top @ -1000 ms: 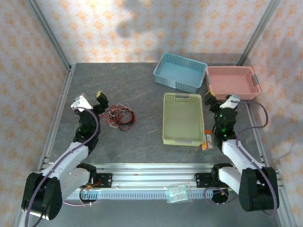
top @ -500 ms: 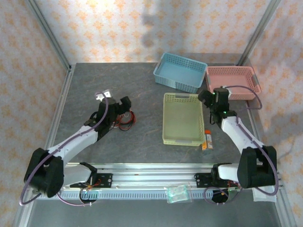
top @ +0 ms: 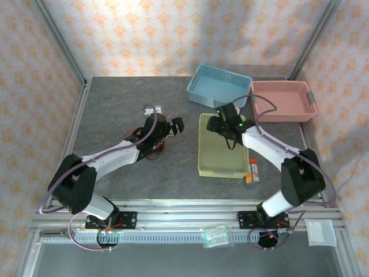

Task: Untangle the cables

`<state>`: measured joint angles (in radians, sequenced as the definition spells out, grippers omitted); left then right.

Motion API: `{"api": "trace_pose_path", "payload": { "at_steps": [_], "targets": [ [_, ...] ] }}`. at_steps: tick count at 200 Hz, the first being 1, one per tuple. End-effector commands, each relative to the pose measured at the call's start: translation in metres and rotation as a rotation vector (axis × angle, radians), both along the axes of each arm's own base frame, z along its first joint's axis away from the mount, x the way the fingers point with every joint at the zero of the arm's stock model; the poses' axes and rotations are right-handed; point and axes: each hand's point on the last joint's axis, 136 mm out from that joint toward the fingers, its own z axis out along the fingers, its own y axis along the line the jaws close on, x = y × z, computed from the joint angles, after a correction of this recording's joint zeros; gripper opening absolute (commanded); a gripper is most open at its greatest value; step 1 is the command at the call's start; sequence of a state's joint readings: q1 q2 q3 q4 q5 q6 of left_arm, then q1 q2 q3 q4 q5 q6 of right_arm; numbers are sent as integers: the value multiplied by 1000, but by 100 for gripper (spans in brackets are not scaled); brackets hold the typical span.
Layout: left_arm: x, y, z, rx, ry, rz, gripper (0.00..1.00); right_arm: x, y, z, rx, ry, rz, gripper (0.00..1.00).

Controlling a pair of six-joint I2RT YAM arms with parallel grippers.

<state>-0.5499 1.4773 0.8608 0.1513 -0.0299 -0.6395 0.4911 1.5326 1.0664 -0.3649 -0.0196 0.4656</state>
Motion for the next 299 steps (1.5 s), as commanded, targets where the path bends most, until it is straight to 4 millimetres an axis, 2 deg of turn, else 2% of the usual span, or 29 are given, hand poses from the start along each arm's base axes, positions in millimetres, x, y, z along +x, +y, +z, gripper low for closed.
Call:
{"api": "trace_pose_path", "payload": {
  "at_steps": [1,35,66,119,155,178,229,299],
  "targets": [
    [7,-1,23,-74,-68,21,99,2,-1,-1,-59,13,-61,82],
    [16,3,28,-86,-85,9,99,35,-4,11,-156,-33,-108,79],
    [43,3,32,-38,-82,-5,99,65,-20,21,-228,-51,-167,79],
    [76,-6,36,-30,-87,-41,99,121,-79,31,-208,-51,-313,77],
    [92,-16,40,-29,-82,-67,99,145,-117,17,-240,2,-401,71],
    [96,-22,39,-40,-75,-85,99,157,-133,10,-242,16,-431,69],
    [95,-24,28,-27,-43,-97,99,175,-151,-9,-245,60,-446,63],
    [88,-16,21,2,-19,-80,99,193,-144,-28,-221,93,-395,45]
  ]
}}
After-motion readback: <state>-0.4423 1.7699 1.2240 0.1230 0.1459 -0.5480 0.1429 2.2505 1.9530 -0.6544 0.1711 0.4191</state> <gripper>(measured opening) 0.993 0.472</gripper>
